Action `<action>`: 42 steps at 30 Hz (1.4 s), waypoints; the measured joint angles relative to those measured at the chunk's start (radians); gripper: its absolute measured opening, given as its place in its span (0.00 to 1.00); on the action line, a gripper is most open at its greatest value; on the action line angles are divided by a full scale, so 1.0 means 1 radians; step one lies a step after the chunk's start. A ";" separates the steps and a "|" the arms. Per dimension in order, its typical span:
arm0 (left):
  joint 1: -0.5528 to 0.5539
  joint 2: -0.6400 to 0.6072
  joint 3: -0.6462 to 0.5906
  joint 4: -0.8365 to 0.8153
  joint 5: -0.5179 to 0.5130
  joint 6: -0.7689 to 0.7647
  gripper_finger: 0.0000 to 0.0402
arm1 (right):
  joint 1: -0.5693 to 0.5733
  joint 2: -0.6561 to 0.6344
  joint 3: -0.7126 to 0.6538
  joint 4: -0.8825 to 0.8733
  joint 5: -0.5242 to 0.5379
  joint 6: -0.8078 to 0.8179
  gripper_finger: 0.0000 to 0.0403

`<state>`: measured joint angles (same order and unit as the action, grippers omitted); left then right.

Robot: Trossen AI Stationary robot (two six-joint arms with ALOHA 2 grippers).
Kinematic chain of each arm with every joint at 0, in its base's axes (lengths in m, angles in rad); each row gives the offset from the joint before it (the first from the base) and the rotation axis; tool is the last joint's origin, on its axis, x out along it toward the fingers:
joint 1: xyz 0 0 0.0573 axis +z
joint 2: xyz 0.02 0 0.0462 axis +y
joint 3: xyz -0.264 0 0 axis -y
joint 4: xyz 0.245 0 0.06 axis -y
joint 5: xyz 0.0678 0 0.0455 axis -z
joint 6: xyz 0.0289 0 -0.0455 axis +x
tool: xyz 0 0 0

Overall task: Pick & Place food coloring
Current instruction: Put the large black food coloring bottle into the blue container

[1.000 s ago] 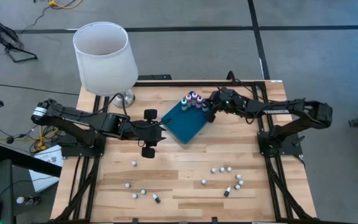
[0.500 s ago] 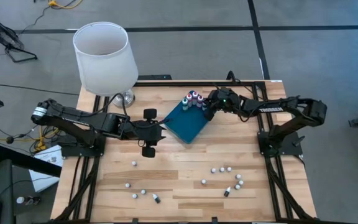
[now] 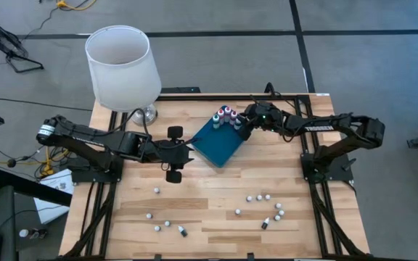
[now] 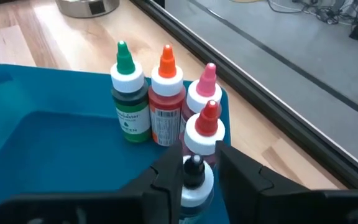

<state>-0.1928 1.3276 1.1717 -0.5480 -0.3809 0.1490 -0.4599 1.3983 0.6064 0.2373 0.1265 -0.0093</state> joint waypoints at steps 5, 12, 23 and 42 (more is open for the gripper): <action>0.000 0.000 0.000 0.000 0.000 -0.003 0.34 | 0.000 0.000 0.000 -0.016 0.003 0.001 0.29; 0.000 0.000 0.000 0.000 0.000 -0.003 0.34 | -0.007 0.000 0.000 -0.019 0.004 0.000 0.37; 0.000 0.000 0.000 0.000 0.000 -0.003 0.34 | 0.001 -0.001 0.000 -0.060 0.004 -0.018 0.39; 0.002 0.000 0.000 0.000 0.000 -0.014 0.34 | 0.008 -0.001 0.000 -0.057 0.057 -0.025 0.38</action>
<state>-0.1905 1.3276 1.1717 -0.5484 -0.3805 0.1352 -0.4519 1.3975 0.6067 0.1802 0.1833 -0.0341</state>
